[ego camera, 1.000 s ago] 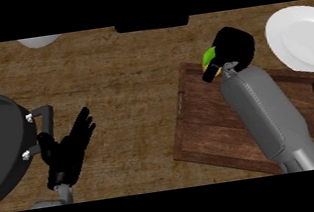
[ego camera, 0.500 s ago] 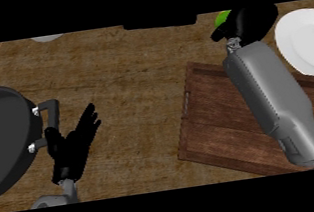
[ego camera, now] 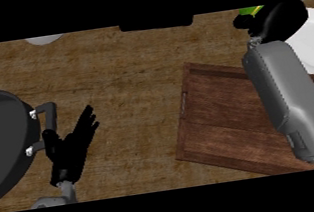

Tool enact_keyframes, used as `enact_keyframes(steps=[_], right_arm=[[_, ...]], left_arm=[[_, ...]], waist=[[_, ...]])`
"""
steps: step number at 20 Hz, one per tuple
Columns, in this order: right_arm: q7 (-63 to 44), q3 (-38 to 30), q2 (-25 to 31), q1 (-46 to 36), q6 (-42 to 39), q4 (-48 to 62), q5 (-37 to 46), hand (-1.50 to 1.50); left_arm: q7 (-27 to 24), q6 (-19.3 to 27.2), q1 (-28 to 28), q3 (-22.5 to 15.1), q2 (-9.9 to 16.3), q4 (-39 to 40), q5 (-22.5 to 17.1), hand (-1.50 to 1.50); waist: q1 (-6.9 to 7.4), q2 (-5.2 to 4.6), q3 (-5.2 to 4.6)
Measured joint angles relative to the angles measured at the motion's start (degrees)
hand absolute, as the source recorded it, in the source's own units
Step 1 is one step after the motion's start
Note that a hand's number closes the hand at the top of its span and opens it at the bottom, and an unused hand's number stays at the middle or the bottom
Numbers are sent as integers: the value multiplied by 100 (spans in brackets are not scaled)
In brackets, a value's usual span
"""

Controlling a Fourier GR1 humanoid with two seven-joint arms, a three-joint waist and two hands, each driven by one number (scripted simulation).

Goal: Pick the lemon from the tray and place it in the plate

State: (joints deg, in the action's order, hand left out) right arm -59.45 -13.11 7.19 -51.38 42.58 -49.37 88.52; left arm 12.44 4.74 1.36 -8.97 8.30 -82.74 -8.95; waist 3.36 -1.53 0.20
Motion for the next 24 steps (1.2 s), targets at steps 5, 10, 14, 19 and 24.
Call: enact_keyframes(steps=[5,10,14,19,24], right_arm=[[-80,-562,254,139,839,546,281,150],[-99,-1048,776,272,1442,1062,477,150],[155,-1356,1145,375,1954,1578,298,150],[799,-1605,1627,391,2464,2141,-369,150],[1377,-1827,2042,363,2670,2596,-1150,150]], left_arm=[[-35,32,-37,31,-14,-1,22,0],[-51,81,-101,13,-56,-50,67,0],[25,70,-137,0,-67,-120,60,0],[-56,61,-113,0,-107,-42,97,0],[-70,-8,-119,57,-56,-36,70,0]], waist=[[-51,28,-1],[-78,42,1],[-78,43,4],[-80,42,17],[-67,35,22]])
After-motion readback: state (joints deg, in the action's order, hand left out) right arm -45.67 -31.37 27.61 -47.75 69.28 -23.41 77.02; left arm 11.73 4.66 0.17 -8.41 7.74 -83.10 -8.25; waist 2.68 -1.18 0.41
